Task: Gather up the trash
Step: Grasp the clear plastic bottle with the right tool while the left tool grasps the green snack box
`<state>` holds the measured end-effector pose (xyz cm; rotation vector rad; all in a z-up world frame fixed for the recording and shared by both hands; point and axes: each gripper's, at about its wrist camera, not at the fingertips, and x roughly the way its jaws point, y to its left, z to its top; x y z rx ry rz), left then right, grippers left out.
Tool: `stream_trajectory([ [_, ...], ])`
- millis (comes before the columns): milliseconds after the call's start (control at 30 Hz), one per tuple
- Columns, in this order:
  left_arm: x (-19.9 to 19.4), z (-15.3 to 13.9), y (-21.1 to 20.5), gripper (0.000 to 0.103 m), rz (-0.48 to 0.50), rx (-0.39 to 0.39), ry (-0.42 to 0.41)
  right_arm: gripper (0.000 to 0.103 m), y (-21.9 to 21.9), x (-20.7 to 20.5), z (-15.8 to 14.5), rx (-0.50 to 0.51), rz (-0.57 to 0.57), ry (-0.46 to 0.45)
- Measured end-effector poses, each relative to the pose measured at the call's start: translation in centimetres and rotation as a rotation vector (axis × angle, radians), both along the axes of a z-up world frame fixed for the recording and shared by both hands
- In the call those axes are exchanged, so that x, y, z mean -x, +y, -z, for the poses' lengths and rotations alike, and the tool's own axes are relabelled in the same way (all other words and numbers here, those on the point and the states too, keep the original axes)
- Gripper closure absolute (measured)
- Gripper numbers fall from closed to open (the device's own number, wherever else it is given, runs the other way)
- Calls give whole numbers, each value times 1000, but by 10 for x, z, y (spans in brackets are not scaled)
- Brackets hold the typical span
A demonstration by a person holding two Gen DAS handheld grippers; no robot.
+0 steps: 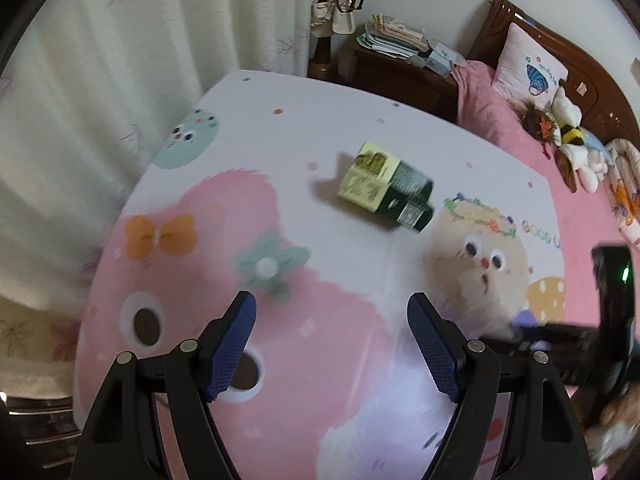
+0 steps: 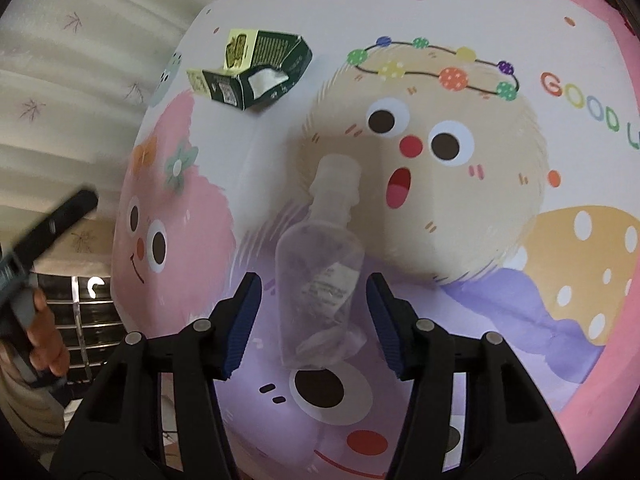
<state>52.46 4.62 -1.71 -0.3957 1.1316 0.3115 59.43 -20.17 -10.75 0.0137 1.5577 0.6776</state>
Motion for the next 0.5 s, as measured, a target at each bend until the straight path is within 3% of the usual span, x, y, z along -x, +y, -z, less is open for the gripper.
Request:
stream_trajectory([
  [100, -19, 1, 3, 23, -13, 20, -4, 74, 0, 1, 1, -38, -10, 15],
  [200, -39, 7, 9, 23, -35, 52, 6, 80, 2, 2, -4, -43, -19, -9],
  [500, -91, 43, 30, 23, -157, 246, 9, 83, 7, -18, -35, -73, 17, -184],
])
